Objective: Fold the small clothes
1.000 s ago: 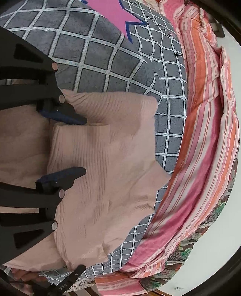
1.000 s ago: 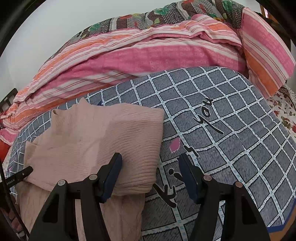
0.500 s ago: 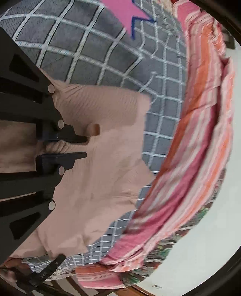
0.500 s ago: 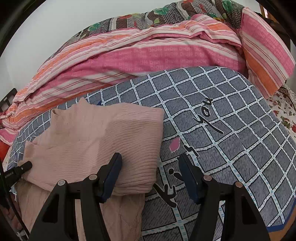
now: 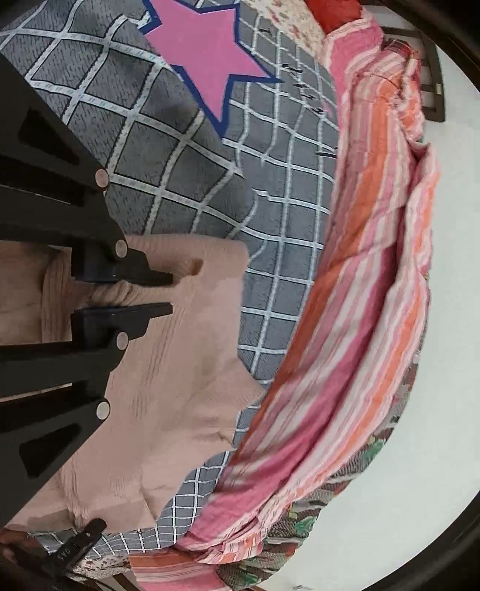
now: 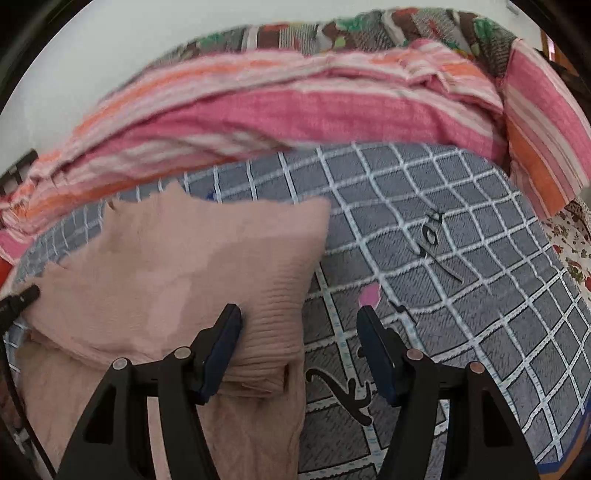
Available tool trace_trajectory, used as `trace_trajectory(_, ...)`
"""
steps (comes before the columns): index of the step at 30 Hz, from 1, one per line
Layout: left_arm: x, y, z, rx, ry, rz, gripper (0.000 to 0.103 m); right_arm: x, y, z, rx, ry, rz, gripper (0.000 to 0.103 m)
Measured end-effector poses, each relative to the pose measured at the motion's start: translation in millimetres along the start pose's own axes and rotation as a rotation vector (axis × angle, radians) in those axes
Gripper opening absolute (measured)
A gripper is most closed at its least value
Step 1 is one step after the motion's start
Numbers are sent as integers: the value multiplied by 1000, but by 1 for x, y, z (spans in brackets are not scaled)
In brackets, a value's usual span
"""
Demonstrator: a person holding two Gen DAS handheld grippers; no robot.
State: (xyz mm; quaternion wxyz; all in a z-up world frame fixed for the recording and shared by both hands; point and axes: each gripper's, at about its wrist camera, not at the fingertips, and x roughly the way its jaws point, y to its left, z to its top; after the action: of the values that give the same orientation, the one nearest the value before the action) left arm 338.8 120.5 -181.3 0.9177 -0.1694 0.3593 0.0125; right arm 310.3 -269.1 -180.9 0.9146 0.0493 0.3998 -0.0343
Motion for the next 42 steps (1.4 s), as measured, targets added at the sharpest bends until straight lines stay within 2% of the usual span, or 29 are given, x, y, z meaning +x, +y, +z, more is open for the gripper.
trace_trajectory(4,3,4,-3,-11,52,22,17,-13,-9,1,33,-54,16,63)
trace_trajectory(6,-7,5,-3,1,5,65,20,-13,-13,1,50,-64,8,63)
trace_trajectory(8,-17,6,-2,24,-49,117,26,-6,-15,2,58,-29,1,63)
trace_trajectory(10,-21,6,-1,28,-70,105,27,4,-14,0,56,11,-12,63)
trace_trajectory(12,-14,5,-1,17,-28,57,27,7,-10,-2,34,22,-25,63)
trace_trajectory(13,-10,4,-1,19,-14,60,27,7,-7,-2,24,17,-34,63)
trace_trajectory(15,3,0,-5,43,31,125,27,6,-6,-3,14,13,-39,63)
trace_trajectory(16,6,-1,-6,45,41,127,28,7,-6,-4,14,14,-35,63)
trace_trajectory(19,15,1,-9,47,81,127,38,8,-9,-4,34,18,-16,63)
trace_trajectory(22,16,1,-11,50,77,122,38,4,-8,-5,40,8,-11,63)
trace_trajectory(27,14,-6,-16,75,60,157,38,1,2,-5,-2,0,-37,63)
trace_trajectory(33,13,-9,-18,91,56,162,38,5,-8,-6,52,8,-6,63)
trace_trajectory(42,11,-14,-20,123,62,183,41,6,5,-7,-27,3,-77,65)
